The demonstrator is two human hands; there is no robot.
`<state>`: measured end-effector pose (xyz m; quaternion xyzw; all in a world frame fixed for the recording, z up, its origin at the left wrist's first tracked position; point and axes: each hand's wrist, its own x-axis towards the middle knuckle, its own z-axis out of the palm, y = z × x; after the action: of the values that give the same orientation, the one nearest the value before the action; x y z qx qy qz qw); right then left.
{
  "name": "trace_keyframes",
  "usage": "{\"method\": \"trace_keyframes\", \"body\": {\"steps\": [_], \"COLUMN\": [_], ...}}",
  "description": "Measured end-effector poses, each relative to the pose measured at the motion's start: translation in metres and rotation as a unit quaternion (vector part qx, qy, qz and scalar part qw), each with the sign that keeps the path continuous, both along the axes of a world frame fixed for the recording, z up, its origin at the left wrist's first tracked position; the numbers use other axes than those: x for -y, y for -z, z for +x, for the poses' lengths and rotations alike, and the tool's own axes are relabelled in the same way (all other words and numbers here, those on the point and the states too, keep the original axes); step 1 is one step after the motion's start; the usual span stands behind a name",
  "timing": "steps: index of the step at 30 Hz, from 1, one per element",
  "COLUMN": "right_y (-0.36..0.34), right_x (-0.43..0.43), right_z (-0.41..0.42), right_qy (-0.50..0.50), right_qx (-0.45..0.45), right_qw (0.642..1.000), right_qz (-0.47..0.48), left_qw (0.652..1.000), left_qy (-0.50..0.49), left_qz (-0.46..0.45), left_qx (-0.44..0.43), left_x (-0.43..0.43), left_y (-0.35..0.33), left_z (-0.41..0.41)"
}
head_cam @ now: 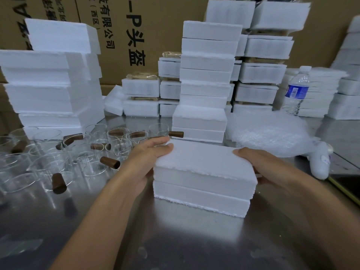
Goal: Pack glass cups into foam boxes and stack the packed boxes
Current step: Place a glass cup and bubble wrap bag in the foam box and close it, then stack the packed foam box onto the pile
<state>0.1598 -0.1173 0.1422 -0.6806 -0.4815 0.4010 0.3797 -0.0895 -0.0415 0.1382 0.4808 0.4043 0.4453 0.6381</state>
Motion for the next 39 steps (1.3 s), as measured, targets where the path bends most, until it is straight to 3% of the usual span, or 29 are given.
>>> {"method": "trace_keyframes", "body": {"steps": [6, 13, 16, 23, 34, 39], "right_y": [-0.026, -0.032, -0.027, -0.018, -0.01, -0.017], "right_x": [0.024, 0.026, 0.023, 0.015, 0.009, 0.008], "right_z": [0.003, -0.004, -0.002, 0.003, 0.007, 0.013], "right_qy": [-0.137, -0.129, -0.112, -0.061, 0.016, 0.032], "right_qx": [0.102, 0.191, 0.149, -0.08, -0.126, -0.229], "right_qw": [0.984, 0.965, 0.979, 0.992, 0.99, 0.969], "right_qz": [-0.058, -0.123, -0.083, 0.07, 0.054, 0.084], "left_qw": [0.998, 0.993, 0.993, 0.987, 0.989, 0.987], "left_qy": [0.01, 0.031, 0.029, 0.022, 0.009, -0.02], "left_qz": [-0.047, -0.109, -0.097, -0.005, 0.022, 0.028], "left_qx": [0.028, 0.037, 0.065, 0.156, 0.144, 0.158], "left_x": [0.004, 0.009, 0.011, 0.015, 0.017, 0.013], "left_y": [0.0, 0.0, -0.002, -0.002, 0.004, 0.006], "left_z": [0.005, 0.008, 0.01, 0.018, 0.026, 0.031]}}
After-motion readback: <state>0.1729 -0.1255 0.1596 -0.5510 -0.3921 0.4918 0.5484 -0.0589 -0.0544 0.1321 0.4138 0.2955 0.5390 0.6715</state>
